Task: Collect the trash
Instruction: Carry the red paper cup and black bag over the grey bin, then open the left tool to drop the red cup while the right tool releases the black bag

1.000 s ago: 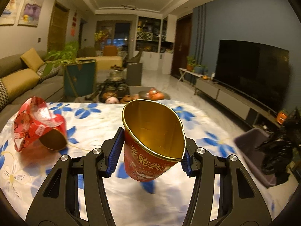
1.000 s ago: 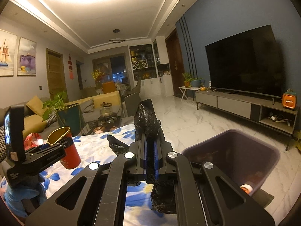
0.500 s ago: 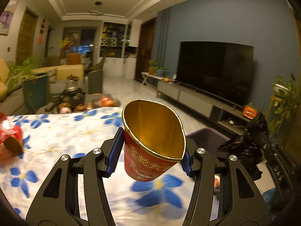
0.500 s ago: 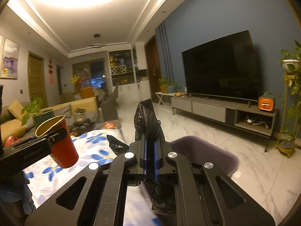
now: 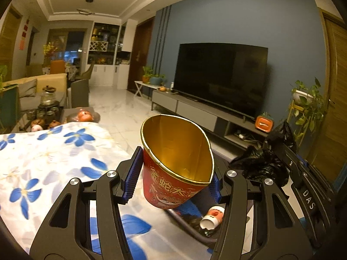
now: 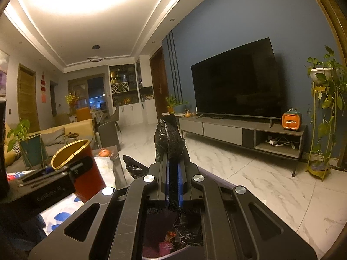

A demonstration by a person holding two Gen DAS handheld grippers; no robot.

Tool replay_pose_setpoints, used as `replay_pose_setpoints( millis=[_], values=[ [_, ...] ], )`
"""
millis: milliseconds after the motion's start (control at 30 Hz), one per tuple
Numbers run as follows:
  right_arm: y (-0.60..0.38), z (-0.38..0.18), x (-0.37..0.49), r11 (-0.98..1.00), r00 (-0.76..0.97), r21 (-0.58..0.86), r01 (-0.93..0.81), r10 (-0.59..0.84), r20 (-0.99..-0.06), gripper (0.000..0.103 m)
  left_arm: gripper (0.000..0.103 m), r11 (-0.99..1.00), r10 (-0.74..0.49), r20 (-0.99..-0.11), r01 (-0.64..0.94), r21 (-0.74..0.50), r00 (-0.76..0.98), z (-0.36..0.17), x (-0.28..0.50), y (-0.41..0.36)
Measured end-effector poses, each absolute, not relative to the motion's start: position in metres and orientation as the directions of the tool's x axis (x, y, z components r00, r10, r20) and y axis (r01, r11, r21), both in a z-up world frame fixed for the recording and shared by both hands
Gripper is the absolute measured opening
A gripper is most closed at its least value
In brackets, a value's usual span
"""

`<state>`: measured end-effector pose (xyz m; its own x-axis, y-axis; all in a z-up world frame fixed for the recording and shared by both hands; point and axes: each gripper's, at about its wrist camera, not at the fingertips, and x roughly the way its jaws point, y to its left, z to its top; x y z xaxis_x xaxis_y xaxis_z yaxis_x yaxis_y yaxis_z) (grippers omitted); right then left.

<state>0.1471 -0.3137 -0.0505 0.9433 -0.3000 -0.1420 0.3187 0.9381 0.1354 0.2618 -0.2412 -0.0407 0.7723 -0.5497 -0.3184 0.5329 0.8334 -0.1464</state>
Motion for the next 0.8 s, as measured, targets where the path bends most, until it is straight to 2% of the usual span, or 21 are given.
replay_pose_setpoints(
  millis=[800],
  values=[
    [-0.321, -0.063, 0.169, 0.943, 0.944, 0.132, 0.306, -0.283, -0.167, 0.007, 0.057, 0.769, -0.628, -0.385, 0.615, -0.173, 0.676, -0.078, 0.291, -0.276]
  ],
)
